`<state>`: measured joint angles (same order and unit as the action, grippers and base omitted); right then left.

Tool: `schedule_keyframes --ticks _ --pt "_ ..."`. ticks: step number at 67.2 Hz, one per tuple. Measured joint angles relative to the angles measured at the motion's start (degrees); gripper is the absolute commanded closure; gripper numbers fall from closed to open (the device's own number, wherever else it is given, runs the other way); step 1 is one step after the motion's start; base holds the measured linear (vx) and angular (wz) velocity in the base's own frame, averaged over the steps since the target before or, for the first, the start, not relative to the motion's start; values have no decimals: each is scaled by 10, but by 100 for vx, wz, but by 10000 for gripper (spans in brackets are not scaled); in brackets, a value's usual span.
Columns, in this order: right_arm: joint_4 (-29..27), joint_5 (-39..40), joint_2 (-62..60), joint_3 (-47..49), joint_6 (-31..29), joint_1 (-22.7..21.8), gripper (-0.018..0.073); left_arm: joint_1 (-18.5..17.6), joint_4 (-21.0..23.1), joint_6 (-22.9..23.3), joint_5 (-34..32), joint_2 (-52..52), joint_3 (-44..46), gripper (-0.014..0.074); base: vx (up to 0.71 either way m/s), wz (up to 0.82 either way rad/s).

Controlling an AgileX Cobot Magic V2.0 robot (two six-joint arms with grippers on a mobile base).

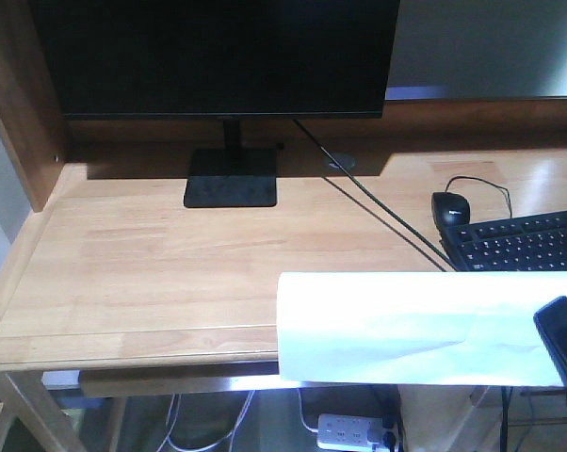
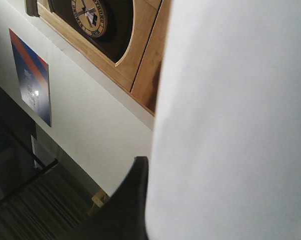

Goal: Grab stapler and paper to desk for stapling
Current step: 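Approach the desk edge and stop, holding stapler and paper above it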

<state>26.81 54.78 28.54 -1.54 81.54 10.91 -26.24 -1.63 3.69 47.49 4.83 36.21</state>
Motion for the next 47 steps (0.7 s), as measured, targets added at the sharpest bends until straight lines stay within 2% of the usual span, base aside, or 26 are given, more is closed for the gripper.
schedule_keyframes --ticks 47 --pt "0 0 0 0 0 0 566 0 0 0 0 0 0 603 3 -1"
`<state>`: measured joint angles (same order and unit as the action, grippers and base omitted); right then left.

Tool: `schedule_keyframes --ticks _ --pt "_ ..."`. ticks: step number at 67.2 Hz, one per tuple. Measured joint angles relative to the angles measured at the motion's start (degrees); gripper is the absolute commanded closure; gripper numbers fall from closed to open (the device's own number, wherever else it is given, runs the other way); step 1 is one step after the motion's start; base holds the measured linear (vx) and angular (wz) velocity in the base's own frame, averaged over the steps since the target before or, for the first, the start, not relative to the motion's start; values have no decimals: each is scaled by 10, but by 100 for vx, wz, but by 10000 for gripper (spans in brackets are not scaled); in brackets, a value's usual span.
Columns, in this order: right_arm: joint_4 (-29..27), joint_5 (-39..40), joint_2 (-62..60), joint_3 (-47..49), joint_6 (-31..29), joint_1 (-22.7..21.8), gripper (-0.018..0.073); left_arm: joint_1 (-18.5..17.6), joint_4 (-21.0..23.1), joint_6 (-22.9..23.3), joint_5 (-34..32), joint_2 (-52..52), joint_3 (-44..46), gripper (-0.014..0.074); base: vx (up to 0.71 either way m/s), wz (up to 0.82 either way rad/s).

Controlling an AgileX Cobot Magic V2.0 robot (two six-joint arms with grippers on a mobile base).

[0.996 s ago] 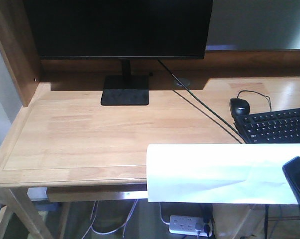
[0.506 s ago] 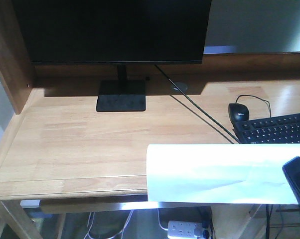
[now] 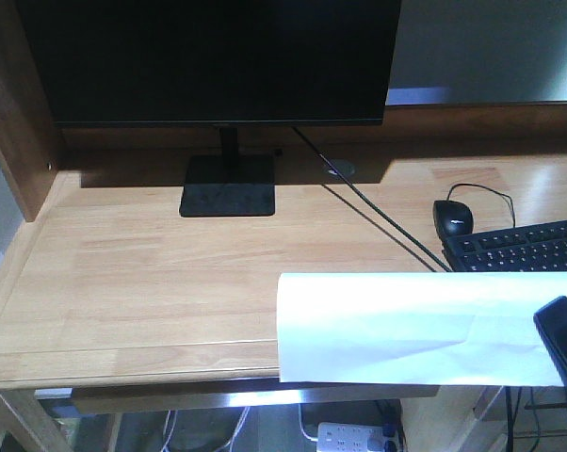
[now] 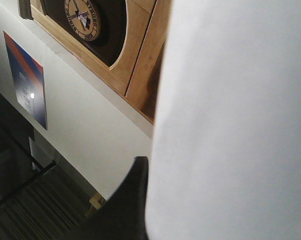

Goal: Grab stapler and paper to desk for stapling
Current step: 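Approach the desk edge and stop, holding stapler and paper above it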

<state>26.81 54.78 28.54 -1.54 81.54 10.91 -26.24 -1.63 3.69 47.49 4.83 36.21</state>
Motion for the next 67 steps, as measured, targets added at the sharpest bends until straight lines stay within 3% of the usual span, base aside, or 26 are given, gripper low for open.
schedule_keyframes --ticks 67 --pt "0 0 0 0 0 0 566 0 0 0 0 0 0 603 2 1"
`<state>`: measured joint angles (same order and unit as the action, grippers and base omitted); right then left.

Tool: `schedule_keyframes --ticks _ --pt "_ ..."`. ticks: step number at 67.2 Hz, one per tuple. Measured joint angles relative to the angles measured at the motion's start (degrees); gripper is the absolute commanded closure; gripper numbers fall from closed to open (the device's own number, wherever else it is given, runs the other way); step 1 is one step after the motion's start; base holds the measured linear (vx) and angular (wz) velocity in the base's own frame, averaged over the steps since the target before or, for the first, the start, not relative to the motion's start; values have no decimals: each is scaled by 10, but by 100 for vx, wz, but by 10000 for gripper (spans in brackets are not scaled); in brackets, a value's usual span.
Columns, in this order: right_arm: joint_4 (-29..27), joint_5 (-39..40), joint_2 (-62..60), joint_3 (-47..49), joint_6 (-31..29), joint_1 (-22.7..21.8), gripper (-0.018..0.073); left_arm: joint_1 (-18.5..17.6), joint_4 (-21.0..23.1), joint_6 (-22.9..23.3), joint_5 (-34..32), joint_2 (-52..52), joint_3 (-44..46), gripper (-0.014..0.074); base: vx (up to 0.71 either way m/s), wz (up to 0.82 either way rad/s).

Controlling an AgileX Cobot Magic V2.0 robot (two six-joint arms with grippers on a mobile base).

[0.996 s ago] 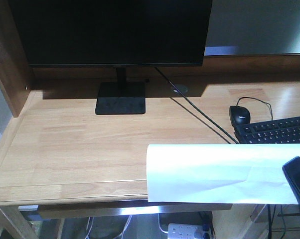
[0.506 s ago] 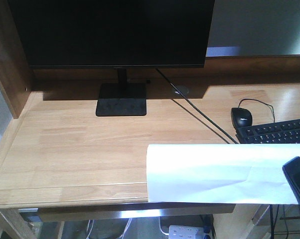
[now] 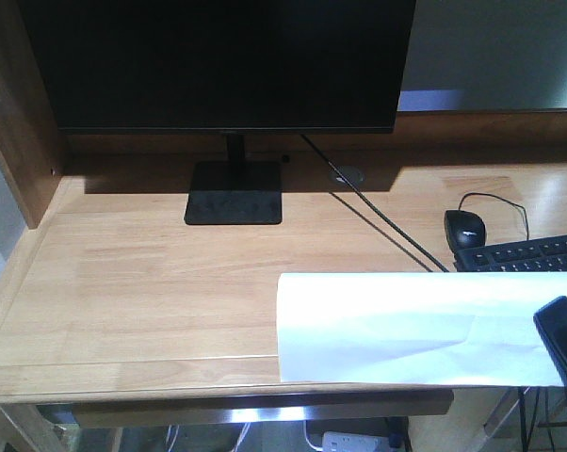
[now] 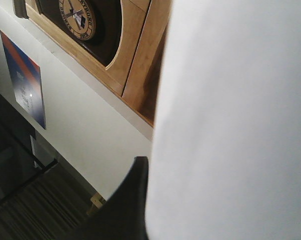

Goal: Grab stapler and paper to desk for stapling
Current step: 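Approach the desk edge and stop, holding stapler and paper above it, then swing the left arm with the black stapler over the desk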

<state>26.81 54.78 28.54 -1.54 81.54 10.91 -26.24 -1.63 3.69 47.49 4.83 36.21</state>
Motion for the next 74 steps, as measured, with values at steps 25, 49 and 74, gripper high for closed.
schedule_keyframes --ticks 25,49,74 --pt "0 0 0 0 0 0 566 0 0 0 0 0 0 603 2 1" --pt "0 0 0 0 0 0 566 0 0 0 0 0 0 603 0 0" --pt "0 0 0 0 0 0 566 0 0 0 0 0 0 603 0 0"
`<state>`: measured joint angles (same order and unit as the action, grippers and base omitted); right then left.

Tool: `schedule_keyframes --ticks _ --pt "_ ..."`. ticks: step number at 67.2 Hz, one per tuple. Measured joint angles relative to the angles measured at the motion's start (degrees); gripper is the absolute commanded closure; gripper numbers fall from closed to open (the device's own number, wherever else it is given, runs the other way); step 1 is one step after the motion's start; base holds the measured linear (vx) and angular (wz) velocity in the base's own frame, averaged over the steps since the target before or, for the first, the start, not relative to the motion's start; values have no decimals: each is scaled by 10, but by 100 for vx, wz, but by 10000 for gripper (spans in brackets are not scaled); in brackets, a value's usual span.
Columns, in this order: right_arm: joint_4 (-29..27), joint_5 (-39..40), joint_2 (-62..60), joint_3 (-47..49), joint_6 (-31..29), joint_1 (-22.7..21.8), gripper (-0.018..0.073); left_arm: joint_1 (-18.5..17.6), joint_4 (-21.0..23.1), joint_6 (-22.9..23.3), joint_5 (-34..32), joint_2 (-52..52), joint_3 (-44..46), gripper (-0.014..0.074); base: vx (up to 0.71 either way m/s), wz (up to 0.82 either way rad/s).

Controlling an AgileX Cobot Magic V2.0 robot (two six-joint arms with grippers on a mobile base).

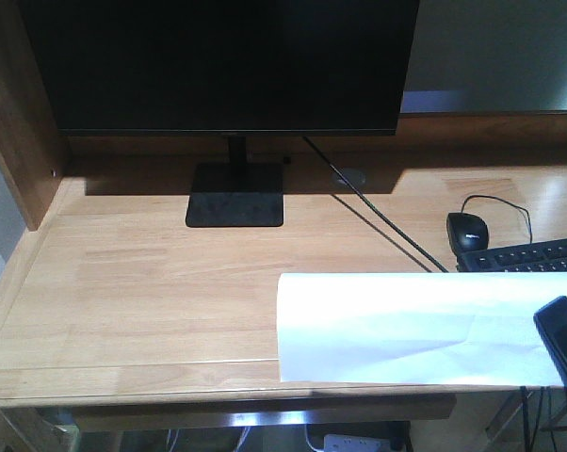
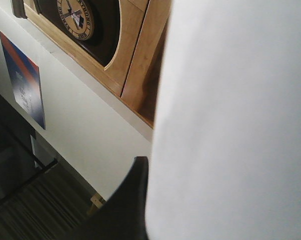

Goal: Grab stapler and paper to desk for stapling
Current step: 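Swing the left arm with the black stapler over the desk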

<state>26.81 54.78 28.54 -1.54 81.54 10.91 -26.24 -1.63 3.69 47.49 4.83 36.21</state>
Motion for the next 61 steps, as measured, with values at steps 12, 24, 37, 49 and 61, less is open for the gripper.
schedule_keyframes --ticks 12,24,37,49,61 --pt "0 0 0 0 0 0 566 0 0 0 0 0 0 603 0 0" --pt "0 0 0 0 0 0 566 0 0 0 0 0 0 603 0 0" --pt "0 0 0 0 0 0 566 0 0 0 0 0 0 603 0 0" --pt "0 0 0 0 0 0 566 0 0 0 0 0 0 603 0 0" --pt "0 0 0 0 0 0 566 0 0 0 0 0 0 603 0 0"
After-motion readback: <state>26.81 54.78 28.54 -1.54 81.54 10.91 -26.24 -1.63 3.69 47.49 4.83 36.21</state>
